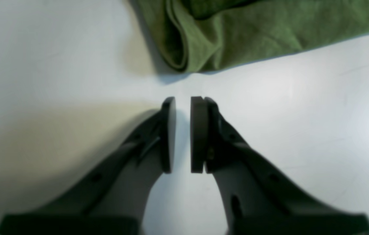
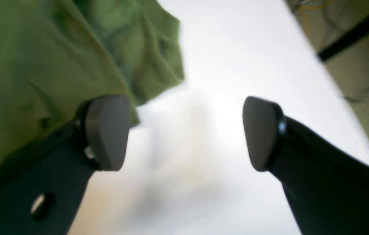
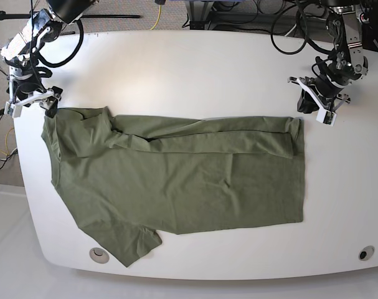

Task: Fold the T-shirt properly

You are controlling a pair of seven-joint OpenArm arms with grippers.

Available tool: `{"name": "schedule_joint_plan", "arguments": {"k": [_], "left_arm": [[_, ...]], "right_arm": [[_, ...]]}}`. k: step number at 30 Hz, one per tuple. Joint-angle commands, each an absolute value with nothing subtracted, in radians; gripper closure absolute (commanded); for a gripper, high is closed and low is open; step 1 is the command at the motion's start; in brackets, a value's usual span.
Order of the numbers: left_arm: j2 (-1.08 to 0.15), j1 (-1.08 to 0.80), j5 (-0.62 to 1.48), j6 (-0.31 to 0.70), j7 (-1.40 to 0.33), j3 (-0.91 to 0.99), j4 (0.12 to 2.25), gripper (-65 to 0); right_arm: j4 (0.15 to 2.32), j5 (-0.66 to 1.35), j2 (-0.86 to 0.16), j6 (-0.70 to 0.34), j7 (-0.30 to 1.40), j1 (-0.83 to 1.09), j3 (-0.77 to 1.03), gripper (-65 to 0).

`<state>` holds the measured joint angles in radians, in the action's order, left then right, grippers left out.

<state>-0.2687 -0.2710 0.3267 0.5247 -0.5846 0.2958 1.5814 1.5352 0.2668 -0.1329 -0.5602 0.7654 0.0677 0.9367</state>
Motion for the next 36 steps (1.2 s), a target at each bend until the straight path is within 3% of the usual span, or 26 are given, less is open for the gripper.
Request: {"name": "schedule_joint_plan", "arguments": {"k": [1,6,8,12,16,24,28,36], "left_arm": [[-0.28,-0.26,0.337,0.528,-0.559,0.3,1.595,-6.5],[-0.285,-0.255,0.334,0.528,-0.563,0.297,1.594,-6.0],[-0.284,-0.25,0.337,0.526,-0.579,0.298,1.594,-6.1],[-0.289,-0.248,0.334,0.527,-0.578,0.295,1.59,-12.2],[-0.29,-0.248,0.326,0.523,-0.577,0.295,1.59,-15.5],[-0.272,-0.243,0.305,0.519,-0.581,0.299,1.603,-8.3],[-0.276,-0.232,0.32,0.524,-0.582,0.297,1.597,-7.2],[-0.28,-0.229,0.325,0.523,-0.581,0.299,1.598,-7.7]], "right_arm": [[1.539,0.29,-0.145,-0.585,0.764,0.065,0.942,-45.2],[1.54,0.316,-0.129,-0.636,0.774,0.069,0.933,-25.9],[1.549,0.347,-0.114,-0.659,0.759,0.08,0.927,-12.6],[1.552,0.342,-0.104,-0.655,0.748,0.081,0.934,-22.4],[1.534,0.337,-0.102,-0.649,0.732,0.079,0.938,-26.9],[1.478,0.319,-0.12,-0.617,0.686,0.055,0.882,-22.2],[1.43,0.32,-0.141,-0.59,0.688,0.033,0.844,-19.2],[1.368,0.318,-0.166,-0.586,0.681,0.007,0.842,-19.8]]}}
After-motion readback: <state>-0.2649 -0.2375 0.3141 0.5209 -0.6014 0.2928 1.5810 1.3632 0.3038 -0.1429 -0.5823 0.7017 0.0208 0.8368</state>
